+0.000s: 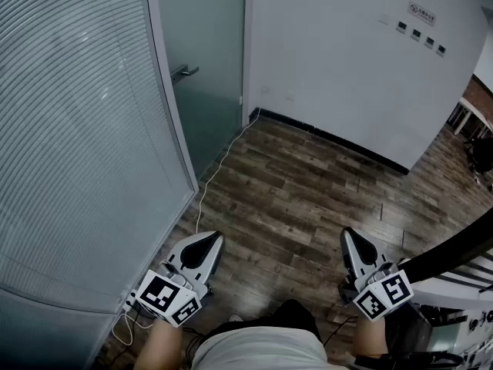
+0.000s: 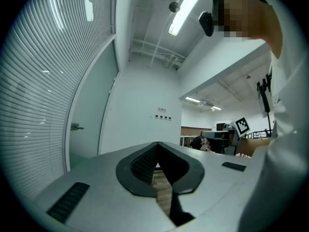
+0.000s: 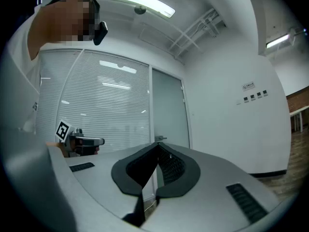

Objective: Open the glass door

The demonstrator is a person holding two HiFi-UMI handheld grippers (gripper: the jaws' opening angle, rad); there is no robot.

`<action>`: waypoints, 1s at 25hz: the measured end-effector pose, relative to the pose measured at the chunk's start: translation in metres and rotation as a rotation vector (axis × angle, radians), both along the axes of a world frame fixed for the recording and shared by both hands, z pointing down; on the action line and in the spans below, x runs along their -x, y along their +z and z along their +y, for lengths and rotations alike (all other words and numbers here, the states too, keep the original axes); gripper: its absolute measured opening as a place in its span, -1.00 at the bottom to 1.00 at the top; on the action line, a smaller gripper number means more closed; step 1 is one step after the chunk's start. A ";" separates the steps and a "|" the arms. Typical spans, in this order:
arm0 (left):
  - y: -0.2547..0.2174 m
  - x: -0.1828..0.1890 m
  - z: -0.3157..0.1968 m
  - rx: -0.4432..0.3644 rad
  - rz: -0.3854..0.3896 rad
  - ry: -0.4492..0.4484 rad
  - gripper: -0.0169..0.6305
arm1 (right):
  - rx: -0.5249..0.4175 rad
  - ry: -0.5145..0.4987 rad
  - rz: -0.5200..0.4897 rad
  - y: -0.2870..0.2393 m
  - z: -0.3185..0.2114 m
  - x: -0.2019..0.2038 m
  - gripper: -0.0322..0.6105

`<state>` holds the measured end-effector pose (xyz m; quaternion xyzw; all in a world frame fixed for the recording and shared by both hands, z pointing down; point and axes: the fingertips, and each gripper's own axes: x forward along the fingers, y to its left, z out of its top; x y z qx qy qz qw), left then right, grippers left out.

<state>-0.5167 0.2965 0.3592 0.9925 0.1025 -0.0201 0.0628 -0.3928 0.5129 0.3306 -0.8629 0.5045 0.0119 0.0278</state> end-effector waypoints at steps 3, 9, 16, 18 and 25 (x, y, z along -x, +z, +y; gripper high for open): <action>0.003 -0.002 -0.016 0.009 -0.009 0.003 -0.95 | 0.010 -0.006 0.001 0.000 -0.016 -0.001 -0.89; 0.003 -0.024 -0.039 -0.005 -0.005 -0.007 -0.95 | 0.016 -0.045 -0.004 0.008 -0.052 -0.021 -0.89; 0.005 -0.082 -0.075 -0.005 -0.023 -0.057 -0.95 | 0.003 -0.097 -0.017 0.012 -0.094 -0.089 -0.89; 0.001 -0.109 -0.084 -0.010 -0.018 -0.074 -0.95 | 0.001 -0.110 -0.015 0.010 -0.103 -0.117 -0.89; -0.011 -0.207 -0.092 -0.018 -0.006 -0.120 -0.95 | 0.008 -0.154 -0.027 0.006 -0.116 -0.219 -0.89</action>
